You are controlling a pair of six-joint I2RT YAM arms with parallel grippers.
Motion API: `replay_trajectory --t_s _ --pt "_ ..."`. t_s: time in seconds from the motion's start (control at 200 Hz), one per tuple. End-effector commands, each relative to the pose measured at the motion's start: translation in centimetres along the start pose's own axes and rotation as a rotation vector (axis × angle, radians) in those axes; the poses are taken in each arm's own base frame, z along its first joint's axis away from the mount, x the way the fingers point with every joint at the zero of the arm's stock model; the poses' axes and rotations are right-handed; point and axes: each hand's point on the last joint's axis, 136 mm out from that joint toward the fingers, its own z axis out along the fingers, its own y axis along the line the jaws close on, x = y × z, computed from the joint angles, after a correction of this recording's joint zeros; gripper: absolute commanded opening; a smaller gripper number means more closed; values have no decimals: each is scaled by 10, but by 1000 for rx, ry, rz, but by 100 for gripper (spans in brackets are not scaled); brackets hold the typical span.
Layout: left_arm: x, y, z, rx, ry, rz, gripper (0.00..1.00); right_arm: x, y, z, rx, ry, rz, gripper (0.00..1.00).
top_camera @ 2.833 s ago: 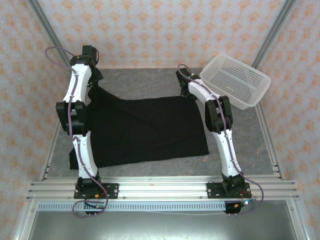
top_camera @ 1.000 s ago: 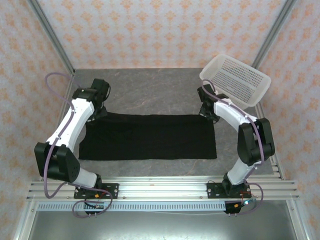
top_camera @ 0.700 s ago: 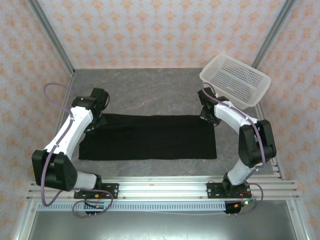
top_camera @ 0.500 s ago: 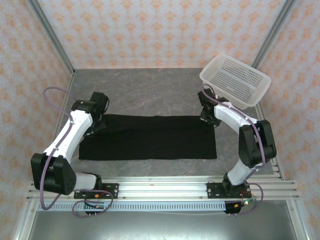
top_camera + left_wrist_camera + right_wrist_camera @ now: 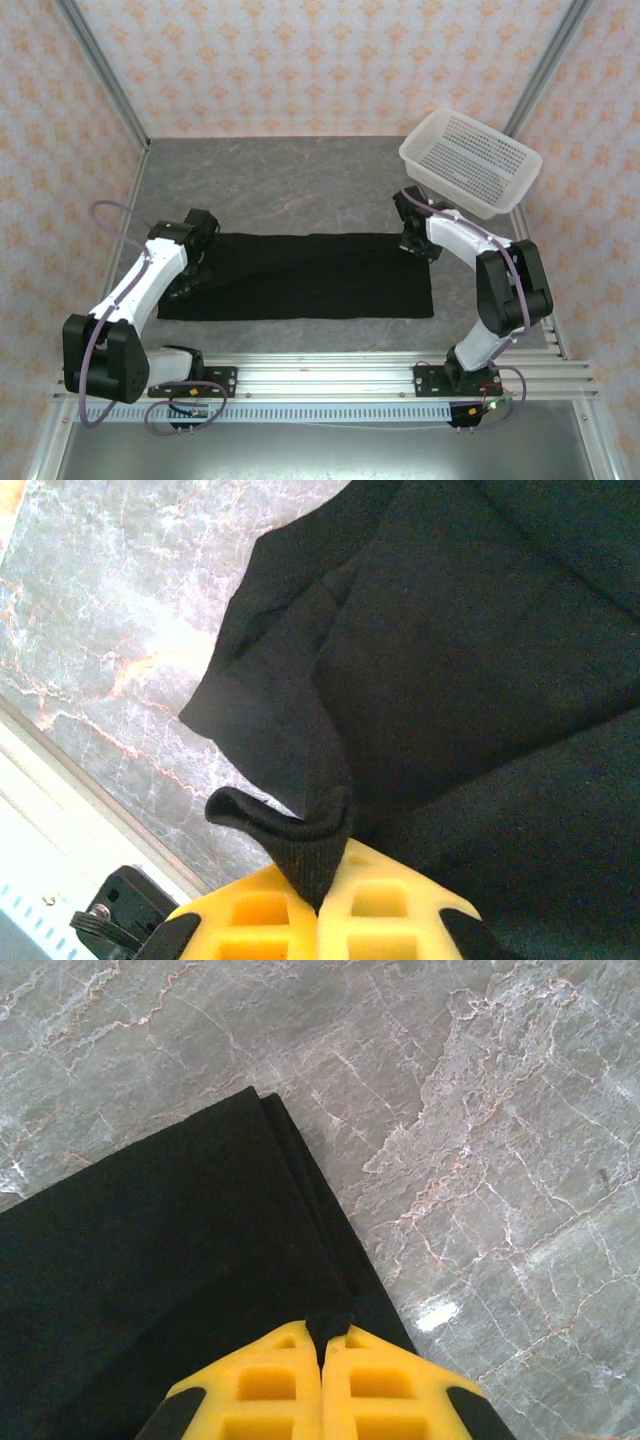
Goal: Fold and stack the t-shirts
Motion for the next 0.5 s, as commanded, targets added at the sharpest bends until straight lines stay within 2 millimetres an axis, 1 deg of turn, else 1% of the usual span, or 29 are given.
replay_trajectory --t_s 0.0,0.09,0.16,0.25,0.415,0.495 --pt "2 5 1 -13 -21 -39 0 1 -9 -4 44 -15 -17 0" --pt "-1 3 2 -14 -31 -32 0 -3 -10 -16 43 -49 -20 0" --pt "-4 3 2 -22 -38 -27 0 -6 -15 -26 49 -66 -14 0" --pt "-10 3 0 -35 -60 -22 0 -6 -19 -36 48 -77 -8 0" --pt "-19 5 -7 -44 -100 -13 0 5 -28 -41 65 -72 -5 0" --pt "-19 6 -8 -41 -101 -13 0 11 -32 -38 72 -69 2 0"
